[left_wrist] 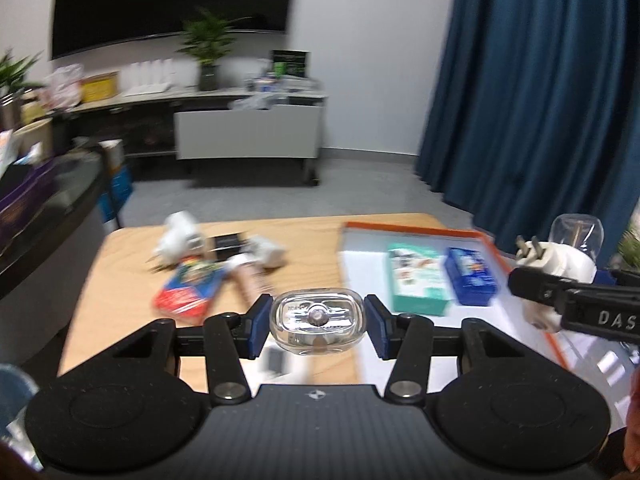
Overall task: Organize rigid objects
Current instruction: 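Carry the glass bottle and white diffuser over the white box with both grippers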
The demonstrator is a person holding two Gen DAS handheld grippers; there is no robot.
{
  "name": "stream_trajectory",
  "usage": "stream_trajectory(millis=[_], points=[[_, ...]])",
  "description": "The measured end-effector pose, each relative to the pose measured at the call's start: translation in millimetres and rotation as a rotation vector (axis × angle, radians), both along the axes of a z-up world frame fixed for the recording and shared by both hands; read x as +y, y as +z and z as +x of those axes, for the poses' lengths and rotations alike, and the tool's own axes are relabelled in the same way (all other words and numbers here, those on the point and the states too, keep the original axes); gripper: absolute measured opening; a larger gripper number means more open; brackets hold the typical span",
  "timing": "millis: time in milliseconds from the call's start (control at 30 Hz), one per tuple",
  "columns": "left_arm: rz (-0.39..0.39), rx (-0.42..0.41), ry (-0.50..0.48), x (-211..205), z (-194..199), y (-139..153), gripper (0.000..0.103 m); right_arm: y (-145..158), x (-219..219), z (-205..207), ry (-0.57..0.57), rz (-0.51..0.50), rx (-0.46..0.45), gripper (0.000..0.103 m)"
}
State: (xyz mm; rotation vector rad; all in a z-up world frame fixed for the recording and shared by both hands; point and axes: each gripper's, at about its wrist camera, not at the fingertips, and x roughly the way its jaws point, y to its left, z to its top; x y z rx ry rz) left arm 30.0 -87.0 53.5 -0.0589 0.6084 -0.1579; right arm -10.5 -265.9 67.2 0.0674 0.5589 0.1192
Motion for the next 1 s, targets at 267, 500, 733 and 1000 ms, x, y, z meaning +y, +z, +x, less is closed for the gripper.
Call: stream_trajectory(millis=[267, 500, 733, 1000], points=[[0.029, -0.042, -0.106, -63, 18, 13, 0.05, 5, -36, -11, -0.096, -0.013, -0.022, 0.088], [0.024, -0.032, -0.135, -77, 20, 7, 0.05, 3, -51, -16, -0.133, -0.001, -0.017, 0.088], [0.026, -0.01, -0.128, -78, 17, 3, 0.05, 0, -53, -12, -0.134, 0.004, -0.003, 0.088], [0.027, -0.008, -0.111, -81, 16, 7, 0.05, 4, -52, -6, -0.121, 0.002, 0.001, 0.088]])
